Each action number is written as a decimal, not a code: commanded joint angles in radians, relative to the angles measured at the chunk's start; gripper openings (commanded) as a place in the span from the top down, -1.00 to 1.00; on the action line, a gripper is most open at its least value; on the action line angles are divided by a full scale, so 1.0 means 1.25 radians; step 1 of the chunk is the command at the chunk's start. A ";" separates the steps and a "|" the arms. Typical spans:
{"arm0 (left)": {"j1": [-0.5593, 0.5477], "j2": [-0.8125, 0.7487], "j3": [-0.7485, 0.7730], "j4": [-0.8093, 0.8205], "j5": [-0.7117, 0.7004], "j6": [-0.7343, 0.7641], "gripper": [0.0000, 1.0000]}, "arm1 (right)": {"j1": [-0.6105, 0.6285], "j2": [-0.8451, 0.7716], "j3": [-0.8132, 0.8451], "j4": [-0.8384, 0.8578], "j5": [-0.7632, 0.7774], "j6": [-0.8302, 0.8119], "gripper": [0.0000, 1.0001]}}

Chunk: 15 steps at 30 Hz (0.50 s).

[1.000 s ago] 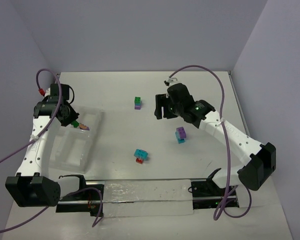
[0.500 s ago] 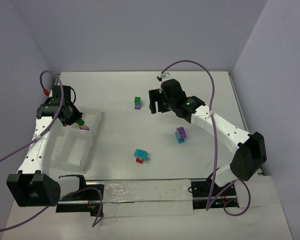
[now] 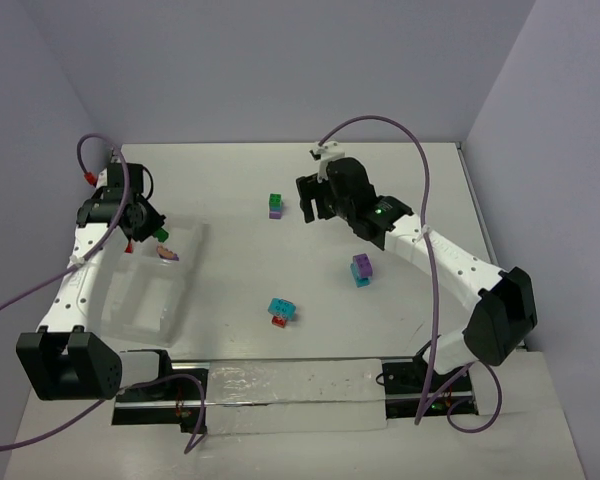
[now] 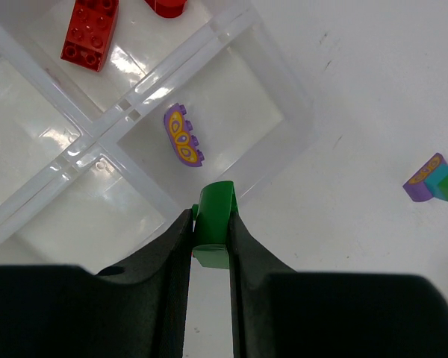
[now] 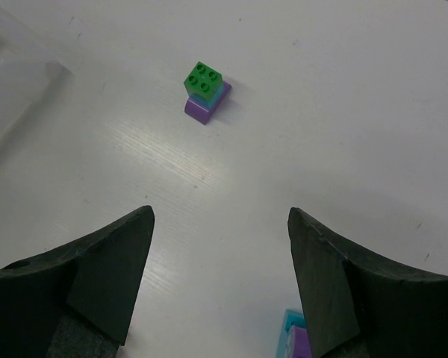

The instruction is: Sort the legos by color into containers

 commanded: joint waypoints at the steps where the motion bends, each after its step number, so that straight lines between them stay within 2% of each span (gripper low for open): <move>1: 0.003 0.033 0.056 -0.015 -0.030 -0.015 1.00 | -0.004 0.017 0.042 0.037 -0.013 -0.030 -0.59; 6: 0.003 0.080 0.087 -0.035 -0.044 -0.018 1.00 | -0.005 0.030 0.072 0.013 0.020 -0.030 -0.61; 15: 0.003 -0.010 0.014 -0.142 -0.068 -0.090 1.00 | -0.005 0.067 0.106 -0.004 0.017 -0.066 -0.61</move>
